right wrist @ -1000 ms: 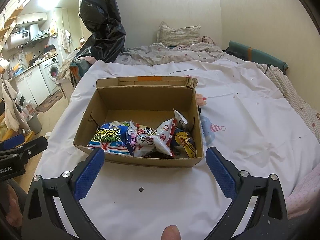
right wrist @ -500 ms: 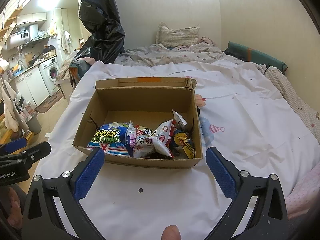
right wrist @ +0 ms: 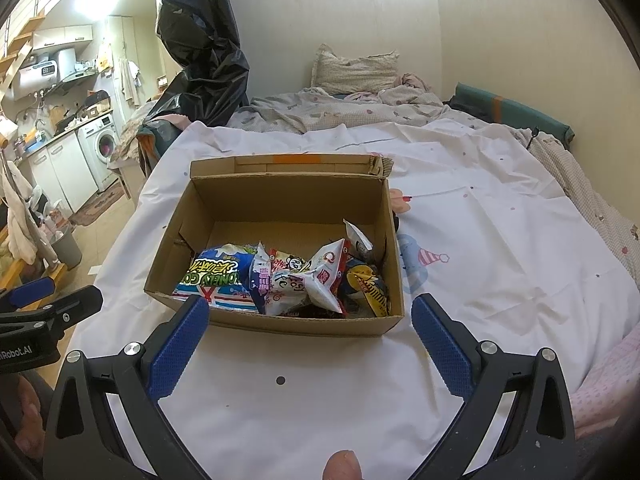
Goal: Organize snacks
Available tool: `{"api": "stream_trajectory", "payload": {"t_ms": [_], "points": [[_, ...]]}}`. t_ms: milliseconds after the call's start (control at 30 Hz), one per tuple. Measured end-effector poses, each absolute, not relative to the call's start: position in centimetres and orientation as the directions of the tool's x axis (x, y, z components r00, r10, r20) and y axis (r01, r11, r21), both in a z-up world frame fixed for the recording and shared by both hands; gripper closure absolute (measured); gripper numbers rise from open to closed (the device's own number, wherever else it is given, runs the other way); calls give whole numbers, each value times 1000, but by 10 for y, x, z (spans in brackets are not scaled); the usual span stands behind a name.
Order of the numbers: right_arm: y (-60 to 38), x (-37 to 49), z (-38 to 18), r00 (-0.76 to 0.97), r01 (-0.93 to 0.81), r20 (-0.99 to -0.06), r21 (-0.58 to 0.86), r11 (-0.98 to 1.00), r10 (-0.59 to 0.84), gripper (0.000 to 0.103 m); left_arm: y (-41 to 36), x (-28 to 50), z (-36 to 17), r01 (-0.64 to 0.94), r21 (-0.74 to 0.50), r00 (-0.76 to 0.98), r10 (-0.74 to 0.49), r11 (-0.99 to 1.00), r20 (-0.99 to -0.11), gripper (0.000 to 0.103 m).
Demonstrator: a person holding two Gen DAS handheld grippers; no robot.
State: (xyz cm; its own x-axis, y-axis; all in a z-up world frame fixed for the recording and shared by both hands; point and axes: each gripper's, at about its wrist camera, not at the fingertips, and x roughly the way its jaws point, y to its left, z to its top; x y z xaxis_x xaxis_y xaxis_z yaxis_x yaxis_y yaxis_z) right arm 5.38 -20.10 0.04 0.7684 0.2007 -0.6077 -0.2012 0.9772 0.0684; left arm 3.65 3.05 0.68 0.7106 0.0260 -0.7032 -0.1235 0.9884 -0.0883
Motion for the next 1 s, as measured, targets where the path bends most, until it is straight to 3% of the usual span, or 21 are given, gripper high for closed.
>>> {"api": "stream_trajectory", "payload": {"t_ms": [1000], "points": [[-203,57,0,761,-202,-615,77,976,206,0,23,35,8,-99,-68,718,24,993,-696,0]]}}
